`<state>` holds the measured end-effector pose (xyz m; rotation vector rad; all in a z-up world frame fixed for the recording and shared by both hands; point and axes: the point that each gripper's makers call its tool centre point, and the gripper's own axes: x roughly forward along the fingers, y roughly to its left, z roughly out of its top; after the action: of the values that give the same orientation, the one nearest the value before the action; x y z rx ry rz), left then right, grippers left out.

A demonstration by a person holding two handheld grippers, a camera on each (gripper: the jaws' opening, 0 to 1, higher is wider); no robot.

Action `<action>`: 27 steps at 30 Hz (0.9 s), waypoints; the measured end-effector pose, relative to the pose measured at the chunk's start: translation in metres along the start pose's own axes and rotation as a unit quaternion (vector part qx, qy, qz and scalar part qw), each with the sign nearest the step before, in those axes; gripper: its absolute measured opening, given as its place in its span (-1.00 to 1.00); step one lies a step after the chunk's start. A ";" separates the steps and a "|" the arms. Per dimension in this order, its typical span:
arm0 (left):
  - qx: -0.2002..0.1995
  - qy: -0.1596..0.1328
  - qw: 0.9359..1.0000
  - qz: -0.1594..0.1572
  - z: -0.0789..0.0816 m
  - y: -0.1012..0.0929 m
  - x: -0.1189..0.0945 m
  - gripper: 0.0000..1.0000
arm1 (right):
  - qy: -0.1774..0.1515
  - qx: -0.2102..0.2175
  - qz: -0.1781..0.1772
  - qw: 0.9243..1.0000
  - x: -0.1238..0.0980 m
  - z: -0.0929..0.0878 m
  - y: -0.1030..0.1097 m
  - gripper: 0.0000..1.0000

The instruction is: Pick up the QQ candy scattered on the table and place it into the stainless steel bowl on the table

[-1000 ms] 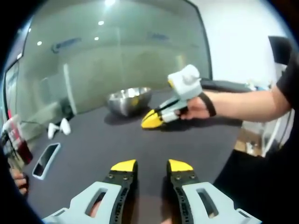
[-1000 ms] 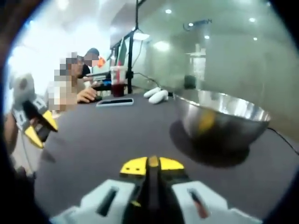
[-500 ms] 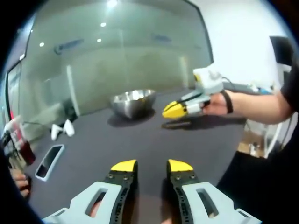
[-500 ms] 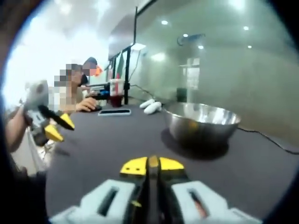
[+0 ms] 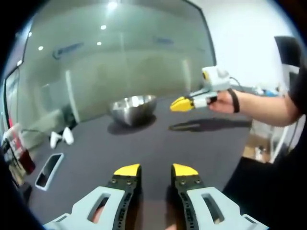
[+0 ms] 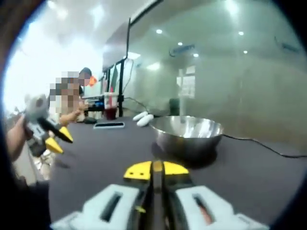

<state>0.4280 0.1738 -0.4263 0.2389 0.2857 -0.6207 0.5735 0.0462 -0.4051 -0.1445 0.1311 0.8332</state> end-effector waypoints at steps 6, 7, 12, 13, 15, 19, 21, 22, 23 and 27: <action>-0.005 -0.003 1.000 0.005 0.000 0.004 -0.001 -0.47 | -0.006 -0.002 -0.006 1.000 0.019 0.013 -0.006 -0.83; -0.006 -0.003 1.000 0.006 0.000 0.004 -0.001 -0.47 | -0.009 0.001 -0.010 1.000 0.022 0.016 -0.008 -0.83; -0.011 -0.002 1.000 0.006 -0.003 0.005 -0.001 -0.47 | -0.025 0.012 -0.046 0.999 0.036 0.033 -0.022 -0.83; -0.011 -0.002 1.000 0.006 -0.003 0.005 -0.001 -0.47 | -0.030 0.014 -0.052 0.998 0.040 0.036 -0.026 -0.83; -0.012 -0.002 1.000 0.003 -0.004 0.005 -0.001 -0.47 | -0.039 0.013 -0.069 0.997 0.045 0.044 -0.032 -0.83; -0.013 -0.003 1.000 0.002 -0.003 0.007 -0.001 -0.47 | -0.046 0.015 -0.082 0.995 0.058 0.055 -0.036 -0.83; -0.013 -0.004 1.000 0.002 -0.003 0.007 -0.002 -0.47 | -0.045 0.015 -0.088 0.995 0.065 0.057 -0.041 -0.83; -0.014 -0.004 1.000 0.003 -0.003 0.008 -0.002 -0.47 | -0.043 0.014 -0.091 0.995 0.068 0.057 -0.043 -0.83; -0.014 -0.004 1.000 0.004 -0.004 0.009 -0.003 -0.47 | -0.042 0.015 -0.093 0.995 0.070 0.056 -0.044 -0.83; -0.016 -0.005 1.000 0.004 -0.004 0.011 -0.004 -0.47 | -0.038 0.027 -0.101 0.994 0.079 0.055 -0.054 -0.83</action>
<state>0.4306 0.1859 -0.4276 0.2055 0.2839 -0.6079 0.6697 0.0780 -0.3604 -0.0740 0.0656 0.6326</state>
